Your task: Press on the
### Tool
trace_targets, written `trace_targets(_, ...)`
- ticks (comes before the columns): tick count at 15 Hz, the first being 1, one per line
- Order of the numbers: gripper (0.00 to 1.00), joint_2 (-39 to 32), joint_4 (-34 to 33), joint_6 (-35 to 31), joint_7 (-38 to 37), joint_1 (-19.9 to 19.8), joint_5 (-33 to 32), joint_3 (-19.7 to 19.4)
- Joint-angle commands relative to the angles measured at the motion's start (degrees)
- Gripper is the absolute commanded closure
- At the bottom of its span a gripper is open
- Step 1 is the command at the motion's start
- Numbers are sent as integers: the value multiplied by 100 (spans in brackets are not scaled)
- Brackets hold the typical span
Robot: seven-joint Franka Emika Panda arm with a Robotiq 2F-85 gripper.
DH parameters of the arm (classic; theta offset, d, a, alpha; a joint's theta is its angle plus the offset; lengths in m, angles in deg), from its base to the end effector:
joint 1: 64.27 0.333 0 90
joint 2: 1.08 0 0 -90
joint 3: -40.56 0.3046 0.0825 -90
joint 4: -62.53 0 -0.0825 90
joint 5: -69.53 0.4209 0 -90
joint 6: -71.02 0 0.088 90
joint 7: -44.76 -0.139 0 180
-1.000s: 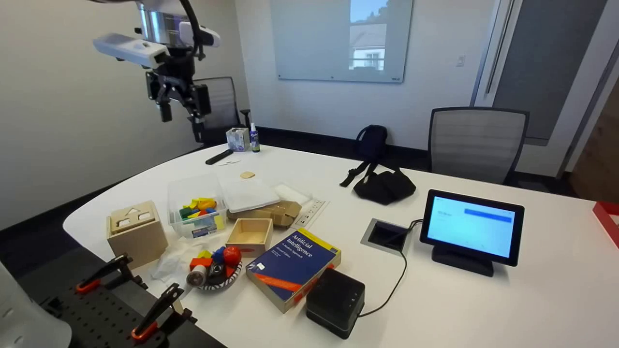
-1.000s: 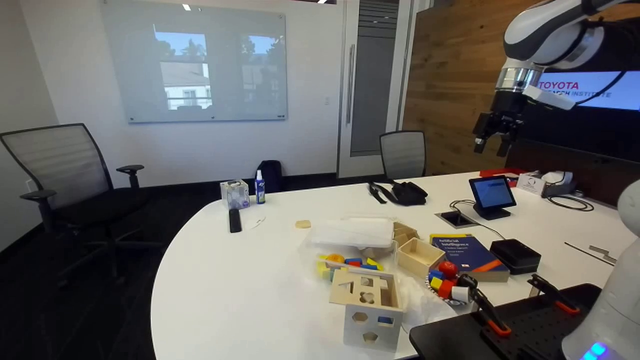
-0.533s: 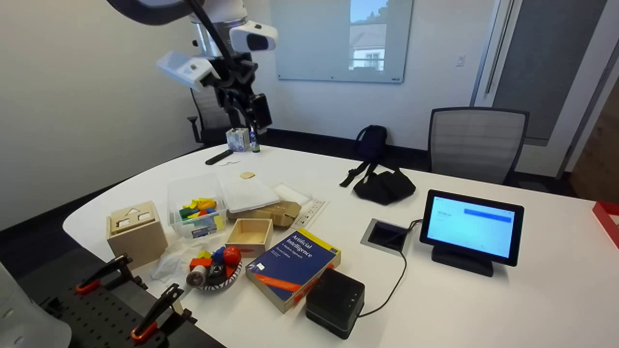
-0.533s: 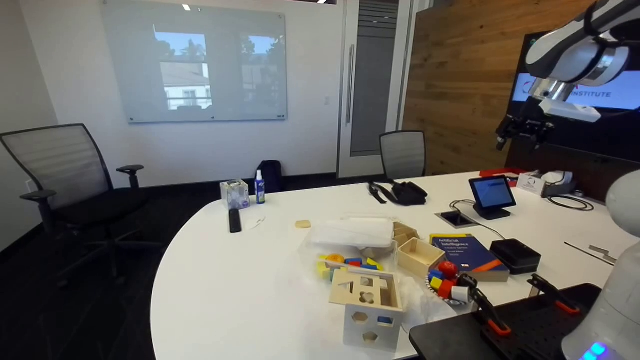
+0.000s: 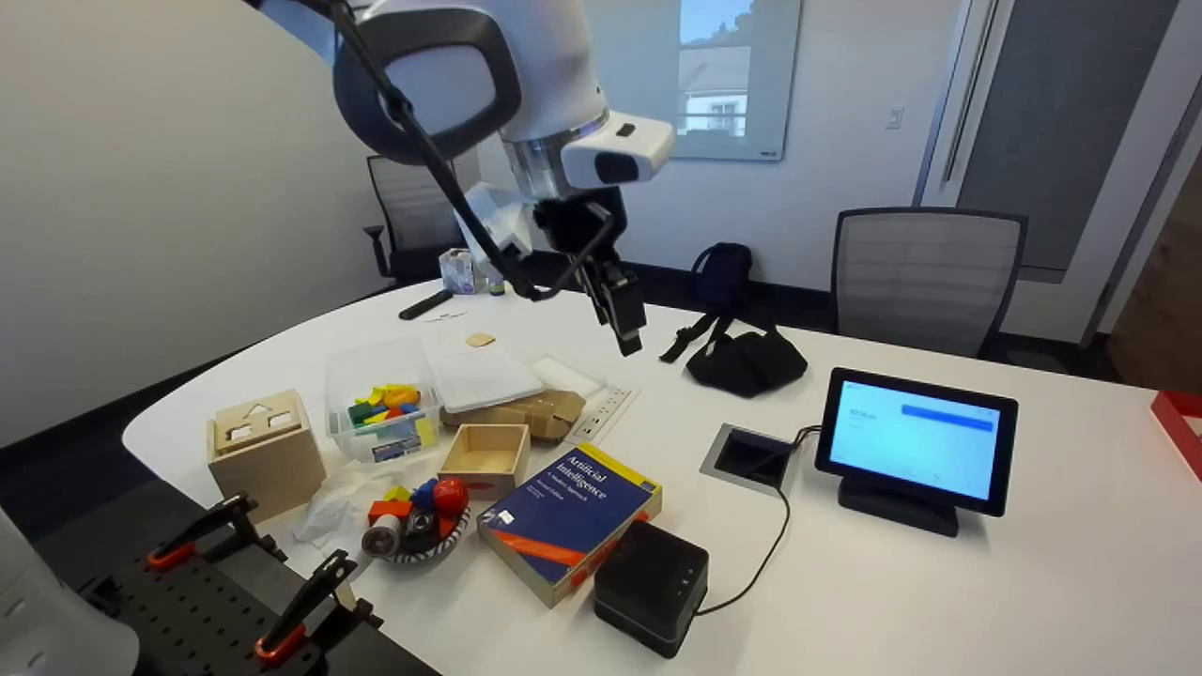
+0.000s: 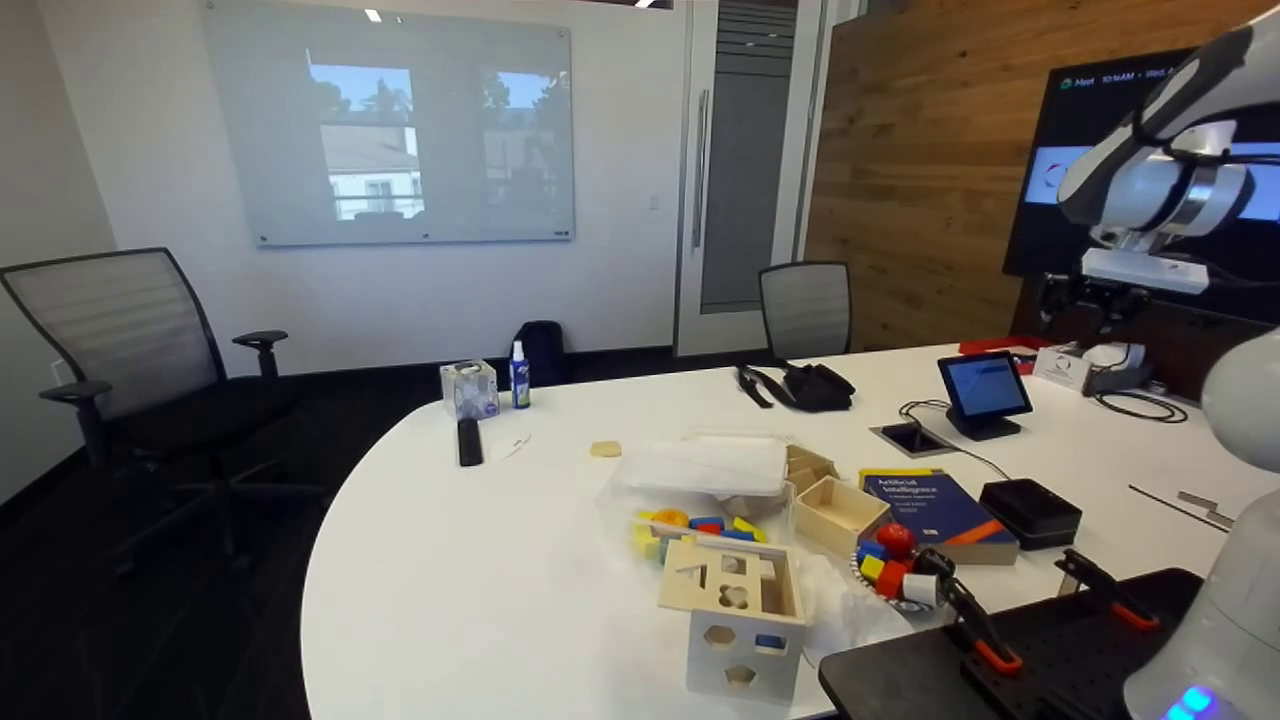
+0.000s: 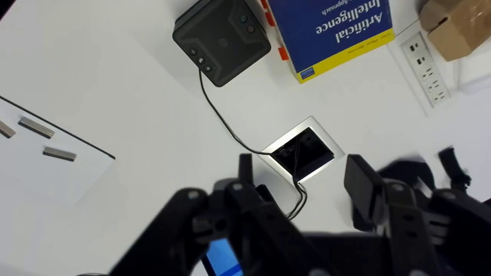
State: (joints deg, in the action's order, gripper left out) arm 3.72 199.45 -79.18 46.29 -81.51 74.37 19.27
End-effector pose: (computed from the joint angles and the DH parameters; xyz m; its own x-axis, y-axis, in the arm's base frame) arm 0.4314 -0.3427 0.3143 0.7103 -0.6355 0.3026 -0.6442 -0.7602 -0.0845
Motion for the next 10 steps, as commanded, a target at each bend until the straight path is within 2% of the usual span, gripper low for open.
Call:
trace_targets(1, 65, -928, -475, -382, -517, -94, 95, 65)
trace_targets(4, 89, -1511, -776, -401, -696, -142, 201, 63)
trace_targets(6, 100, -1834, -973, -315, -659, -221, 364, 96)
trace_targets(10, 100, -2414, -1222, -293, -553, -454, 614, 175)
